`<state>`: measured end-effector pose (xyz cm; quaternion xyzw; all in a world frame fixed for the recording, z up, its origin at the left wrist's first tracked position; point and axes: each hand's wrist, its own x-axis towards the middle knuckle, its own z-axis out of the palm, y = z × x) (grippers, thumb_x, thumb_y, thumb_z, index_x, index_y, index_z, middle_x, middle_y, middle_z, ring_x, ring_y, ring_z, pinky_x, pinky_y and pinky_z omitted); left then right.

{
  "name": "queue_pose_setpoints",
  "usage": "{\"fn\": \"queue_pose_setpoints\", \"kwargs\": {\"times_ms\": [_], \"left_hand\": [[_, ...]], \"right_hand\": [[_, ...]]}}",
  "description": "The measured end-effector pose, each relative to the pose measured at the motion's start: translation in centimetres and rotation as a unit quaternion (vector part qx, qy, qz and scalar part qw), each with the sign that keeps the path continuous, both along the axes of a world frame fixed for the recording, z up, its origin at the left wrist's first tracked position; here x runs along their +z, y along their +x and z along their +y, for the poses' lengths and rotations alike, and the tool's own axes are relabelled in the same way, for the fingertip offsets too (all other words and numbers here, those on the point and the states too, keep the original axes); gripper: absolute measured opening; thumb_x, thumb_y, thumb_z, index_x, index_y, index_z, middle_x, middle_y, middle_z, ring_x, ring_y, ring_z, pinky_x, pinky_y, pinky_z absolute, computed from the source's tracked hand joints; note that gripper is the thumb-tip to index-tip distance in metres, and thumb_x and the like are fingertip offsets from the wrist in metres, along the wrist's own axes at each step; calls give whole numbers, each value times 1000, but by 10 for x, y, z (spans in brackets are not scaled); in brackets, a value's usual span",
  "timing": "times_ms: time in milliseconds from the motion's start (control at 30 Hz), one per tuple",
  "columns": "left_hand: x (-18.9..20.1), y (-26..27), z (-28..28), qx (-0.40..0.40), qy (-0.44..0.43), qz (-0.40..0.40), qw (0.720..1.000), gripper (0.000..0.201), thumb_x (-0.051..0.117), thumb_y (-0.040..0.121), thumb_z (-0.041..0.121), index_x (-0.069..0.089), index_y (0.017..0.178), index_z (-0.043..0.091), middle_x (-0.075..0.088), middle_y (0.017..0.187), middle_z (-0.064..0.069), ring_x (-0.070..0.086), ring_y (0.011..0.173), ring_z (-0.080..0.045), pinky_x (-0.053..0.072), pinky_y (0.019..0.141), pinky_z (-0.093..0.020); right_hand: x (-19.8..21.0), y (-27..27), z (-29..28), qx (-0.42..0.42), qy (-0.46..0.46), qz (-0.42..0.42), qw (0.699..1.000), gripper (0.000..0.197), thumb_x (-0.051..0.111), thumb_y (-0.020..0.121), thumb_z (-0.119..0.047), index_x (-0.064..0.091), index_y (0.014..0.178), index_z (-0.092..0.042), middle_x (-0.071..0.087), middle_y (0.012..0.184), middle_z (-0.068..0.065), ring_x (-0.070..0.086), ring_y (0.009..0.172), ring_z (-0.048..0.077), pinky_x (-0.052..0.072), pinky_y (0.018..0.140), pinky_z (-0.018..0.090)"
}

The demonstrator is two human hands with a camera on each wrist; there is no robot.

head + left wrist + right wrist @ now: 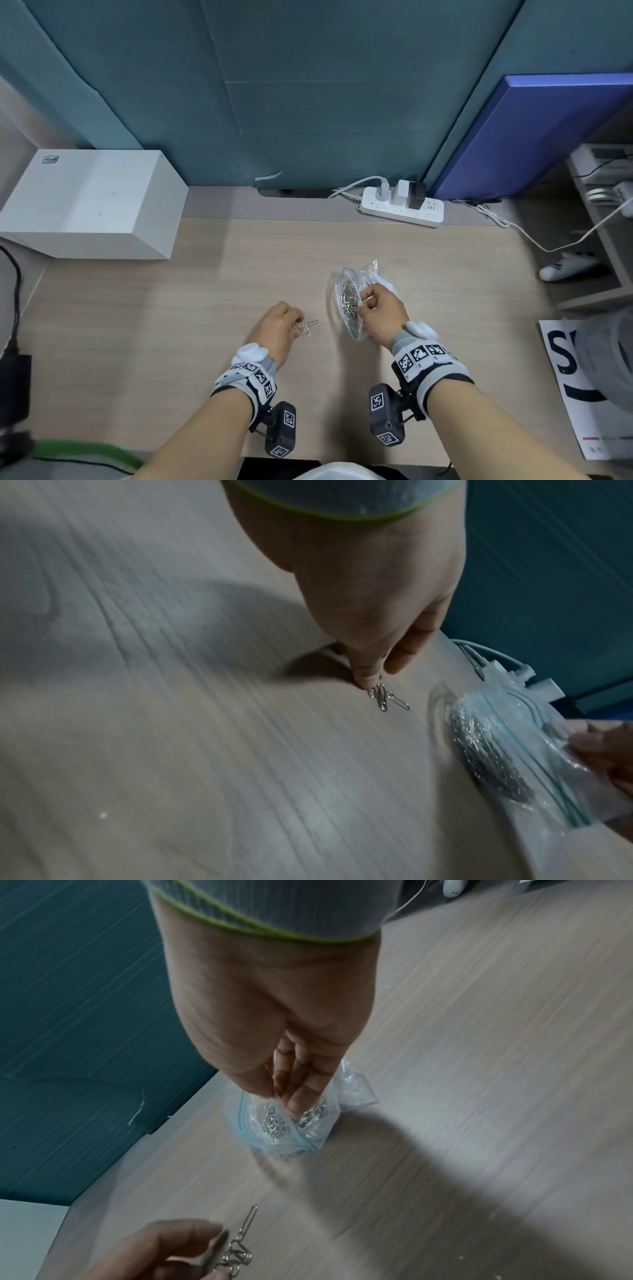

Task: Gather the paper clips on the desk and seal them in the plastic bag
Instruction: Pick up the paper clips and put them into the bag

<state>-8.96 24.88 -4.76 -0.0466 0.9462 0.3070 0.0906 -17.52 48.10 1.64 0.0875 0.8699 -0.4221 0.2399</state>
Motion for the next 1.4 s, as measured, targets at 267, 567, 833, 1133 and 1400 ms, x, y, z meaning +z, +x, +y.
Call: {"fn": "queue_pose_setpoints", "kwargs": {"times_ms": [267,567,833,1133,1400], "left_hand": [[2,-10,9,-145,-66,58,985,26,78,80,14,70,99,31,64,94,12,58,86,-15,49,53,-28],[0,-23,19,-144,-109,30,983,24,74,75,3,59,84,19,56,83,-1,56,76,-22,36,47,-28],[1,-31,29,-155,-212,-22,965,44,80,40,-8,58,75,8,54,70,-11,54,53,-27,38,38,-30],[31,-50,44,11,37,31,999,9,58,95,13,57,98,21,55,96,-1,56,80,-24,47,72,-36],[37,-52,38,56,115,66,990,22,67,89,5,72,106,19,63,99,3,61,85,-9,48,83,-22]], "right_hand": [[1,2,1,-2,0,6,1000,19,56,88,-5,61,90,-23,61,69,-8,59,66,15,44,61,26],[0,5,2,-5,-1,4,1000,19,56,87,-5,62,91,-22,60,67,-8,59,64,15,44,59,26],[-3,9,2,-5,4,-3,1000,20,55,86,-5,61,89,-24,62,67,-5,61,65,20,50,65,30],[-1,12,3,-12,5,6,1000,18,56,88,-5,63,93,-21,61,69,-4,58,66,17,43,56,25],[0,13,1,-8,4,4,1000,18,56,88,-5,61,91,-22,64,71,-2,60,65,17,40,54,23]]}}
